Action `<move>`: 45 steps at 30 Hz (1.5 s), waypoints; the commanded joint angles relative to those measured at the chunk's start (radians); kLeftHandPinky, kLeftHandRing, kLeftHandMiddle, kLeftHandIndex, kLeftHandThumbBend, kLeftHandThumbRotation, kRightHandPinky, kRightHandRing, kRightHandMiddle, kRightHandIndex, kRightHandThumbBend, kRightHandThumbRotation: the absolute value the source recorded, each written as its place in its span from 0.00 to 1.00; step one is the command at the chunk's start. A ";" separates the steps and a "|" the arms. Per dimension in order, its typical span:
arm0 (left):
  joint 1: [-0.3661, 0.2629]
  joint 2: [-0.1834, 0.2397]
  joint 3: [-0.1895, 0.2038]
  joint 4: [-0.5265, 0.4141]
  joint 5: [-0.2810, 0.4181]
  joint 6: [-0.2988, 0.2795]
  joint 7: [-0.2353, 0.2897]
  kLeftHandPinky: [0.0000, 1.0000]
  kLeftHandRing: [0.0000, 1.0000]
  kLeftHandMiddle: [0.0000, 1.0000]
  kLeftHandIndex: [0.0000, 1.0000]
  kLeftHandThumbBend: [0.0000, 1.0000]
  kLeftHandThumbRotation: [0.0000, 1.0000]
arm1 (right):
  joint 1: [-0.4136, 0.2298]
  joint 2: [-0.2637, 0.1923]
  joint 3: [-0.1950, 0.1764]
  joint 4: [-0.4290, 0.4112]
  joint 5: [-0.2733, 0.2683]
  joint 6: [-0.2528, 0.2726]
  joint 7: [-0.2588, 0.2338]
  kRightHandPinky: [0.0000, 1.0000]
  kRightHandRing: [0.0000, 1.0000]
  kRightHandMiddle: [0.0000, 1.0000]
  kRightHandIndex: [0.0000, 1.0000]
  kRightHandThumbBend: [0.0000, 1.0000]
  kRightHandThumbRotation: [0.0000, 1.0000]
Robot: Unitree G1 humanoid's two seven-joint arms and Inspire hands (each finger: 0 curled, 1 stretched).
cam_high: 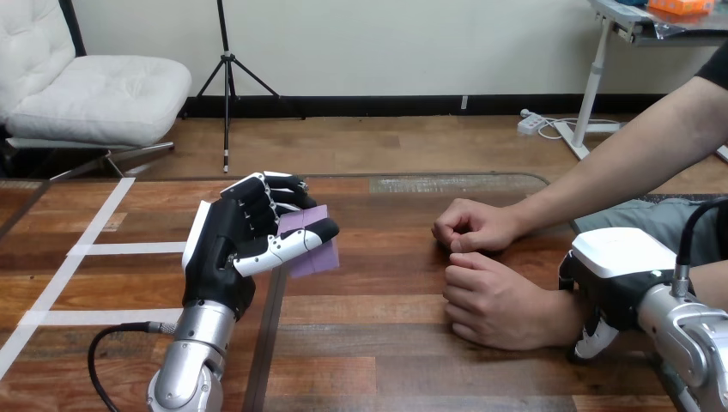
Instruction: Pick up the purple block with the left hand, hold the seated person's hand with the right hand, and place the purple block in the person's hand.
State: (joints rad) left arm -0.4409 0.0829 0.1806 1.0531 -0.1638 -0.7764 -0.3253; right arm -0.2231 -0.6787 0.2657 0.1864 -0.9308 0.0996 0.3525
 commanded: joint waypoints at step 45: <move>-0.050 -0.077 -0.055 -0.036 0.041 0.045 -0.029 0.35 0.41 0.48 0.49 0.88 0.06 | -0.015 -0.049 -0.098 -0.340 0.043 0.038 0.028 0.26 0.33 0.41 0.50 0.84 0.00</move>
State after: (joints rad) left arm -0.4408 0.0202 0.1359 1.0530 -0.1240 -0.7344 -0.3500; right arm -0.1636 -0.7095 0.2162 -0.0777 -0.8812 0.1276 0.3809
